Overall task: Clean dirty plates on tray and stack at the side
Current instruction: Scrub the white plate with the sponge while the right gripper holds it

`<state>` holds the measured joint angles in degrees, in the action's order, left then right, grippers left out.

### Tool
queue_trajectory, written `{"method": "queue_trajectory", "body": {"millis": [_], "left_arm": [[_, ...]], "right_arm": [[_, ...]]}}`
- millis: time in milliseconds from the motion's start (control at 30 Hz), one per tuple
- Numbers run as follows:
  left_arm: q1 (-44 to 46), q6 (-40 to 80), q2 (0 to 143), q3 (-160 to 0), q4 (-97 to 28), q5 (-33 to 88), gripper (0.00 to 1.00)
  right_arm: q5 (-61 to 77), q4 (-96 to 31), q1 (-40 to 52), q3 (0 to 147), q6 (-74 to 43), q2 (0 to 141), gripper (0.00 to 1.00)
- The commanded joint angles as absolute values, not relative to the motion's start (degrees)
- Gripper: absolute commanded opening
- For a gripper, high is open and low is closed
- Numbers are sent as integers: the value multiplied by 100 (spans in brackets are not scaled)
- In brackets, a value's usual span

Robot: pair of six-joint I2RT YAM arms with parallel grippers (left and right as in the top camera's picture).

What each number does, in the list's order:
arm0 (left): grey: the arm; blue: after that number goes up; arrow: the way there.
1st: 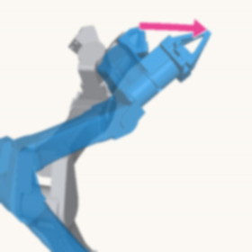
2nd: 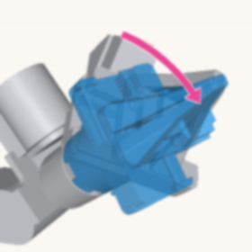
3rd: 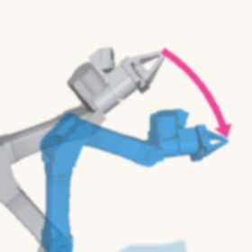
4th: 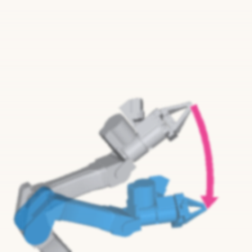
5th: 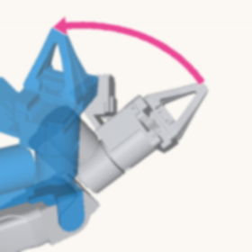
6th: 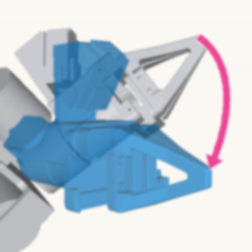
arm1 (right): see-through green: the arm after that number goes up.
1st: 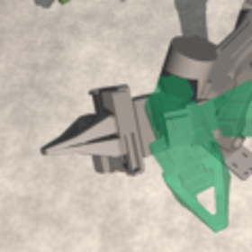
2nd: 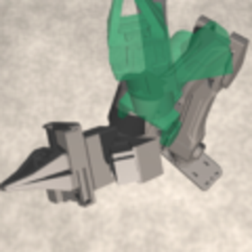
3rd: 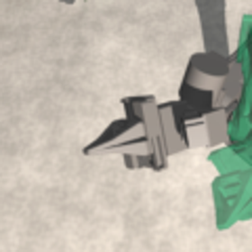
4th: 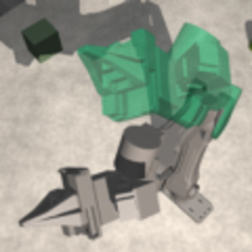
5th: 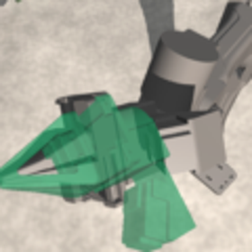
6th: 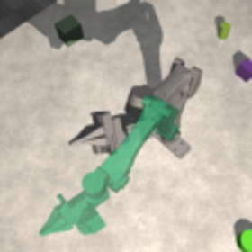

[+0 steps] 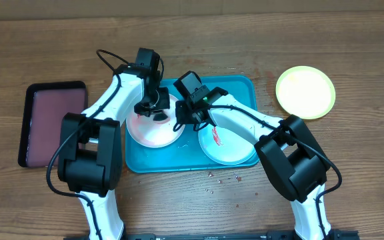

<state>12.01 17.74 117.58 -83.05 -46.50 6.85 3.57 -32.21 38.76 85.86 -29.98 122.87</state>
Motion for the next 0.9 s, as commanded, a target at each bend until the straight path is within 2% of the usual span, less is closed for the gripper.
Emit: {"method": "queue_trajectory", "body": {"millis": [0, 100, 467, 767, 867], "left_arm": [[1203, 1756, 12088, -8361, -4606, 1317, 5], [1179, 1756, 12274, -8361, -4663, 978, 4], [895, 1800, 12287, -8589, -5706, -1831, 4], [779, 1826, 12287, -9524, -6635, -1942, 4], [775, 2231, 12278, -10130, -7153, -1944, 4]], "right_arm": [[242, -3203, 3876, 8632, -2974, 12280, 9], [242, -3203, 3876, 8632, -2974, 12280, 9], [242, -3201, 3876, 8632, -2974, 12278, 9], [242, -3201, 3876, 8632, -2974, 12278, 9], [239, -3199, 3876, 8632, -2974, 12278, 8]]}}
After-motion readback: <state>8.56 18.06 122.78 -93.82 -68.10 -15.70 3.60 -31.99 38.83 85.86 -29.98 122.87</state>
